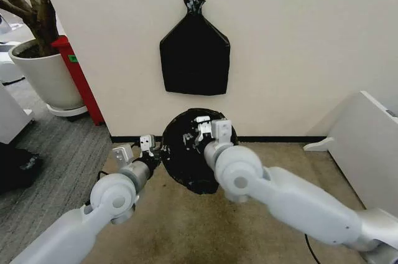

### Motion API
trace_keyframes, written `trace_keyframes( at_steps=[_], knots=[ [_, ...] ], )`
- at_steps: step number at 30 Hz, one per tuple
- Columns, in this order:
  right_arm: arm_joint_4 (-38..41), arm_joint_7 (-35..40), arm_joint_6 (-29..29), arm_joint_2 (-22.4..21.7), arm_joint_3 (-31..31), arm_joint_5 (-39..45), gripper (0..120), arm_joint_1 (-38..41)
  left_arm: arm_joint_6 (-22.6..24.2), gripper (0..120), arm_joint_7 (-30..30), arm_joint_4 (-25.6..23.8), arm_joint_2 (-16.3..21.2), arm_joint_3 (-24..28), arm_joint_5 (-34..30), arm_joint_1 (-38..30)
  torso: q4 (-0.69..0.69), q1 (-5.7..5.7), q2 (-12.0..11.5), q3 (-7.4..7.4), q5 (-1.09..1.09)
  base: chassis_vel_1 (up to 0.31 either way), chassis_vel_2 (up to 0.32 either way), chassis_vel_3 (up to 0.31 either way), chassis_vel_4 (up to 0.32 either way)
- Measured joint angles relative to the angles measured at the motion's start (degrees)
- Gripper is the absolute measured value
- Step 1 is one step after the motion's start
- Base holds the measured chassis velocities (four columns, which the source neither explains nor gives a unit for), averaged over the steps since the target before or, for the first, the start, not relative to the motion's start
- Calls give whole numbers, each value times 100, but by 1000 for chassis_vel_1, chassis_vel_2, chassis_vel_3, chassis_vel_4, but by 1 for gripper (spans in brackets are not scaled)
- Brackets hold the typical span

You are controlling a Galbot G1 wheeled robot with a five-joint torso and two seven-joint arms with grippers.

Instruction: Place the garbage bag over the trash bin.

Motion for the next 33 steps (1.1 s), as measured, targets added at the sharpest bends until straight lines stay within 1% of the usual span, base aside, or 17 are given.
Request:
trace_keyframes(
  at_steps=[1,3,4,6,10,16,17,22,24,27,33],
  knots=[
    [0,0,0,0,0,0,12,0,0,0,0,0,0,0,0,0,0,0,0,0,0,0,0,0,0],
    [-155,57,94,116,1,-170,2,-89,6,0,4,2,-15,7,-6,-5,0,0,0,0,0,0,0,0,0],
    [-207,57,103,150,3,-228,0,-107,7,0,9,3,-17,10,-6,-8,0,0,0,0,0,0,0,0,0],
    [-383,35,119,265,6,-450,0,-151,9,0,27,16,-21,19,-2,-19,0,0,0,0,1,0,0,0,0],
    [-570,25,151,430,11,-580,0,-170,9,0,62,37,-18,20,25,-20,0,0,0,0,1,0,0,0,0],
    [-1199,46,183,796,-33,-968,0,-207,9,0,154,61,-15,9,127,12,0,0,0,0,2,0,0,0,0],
    [-1199,46,183,796,-33,-968,0,-207,9,0,154,61,-15,9,127,12,0,0,0,0,2,0,0,0,0],
    [-1787,166,223,1099,1,-1044,0,-197,1,0,226,78,-47,6,205,27,1,0,0,0,1,0,0,0,0],
    [-1807,170,224,1109,4,-1044,0,-196,0,0,229,77,-50,6,206,27,1,0,0,0,2,0,0,0,0],
    [-2173,228,226,1236,96,-988,0,-175,-12,0,257,64,-71,-4,227,27,1,0,0,0,2,0,0,0,0],
    [-2556,323,280,1352,219,-828,0,-205,-30,0,359,38,-86,-32,356,92,0,0,0,0,2,0,0,0,0]
  ],
)
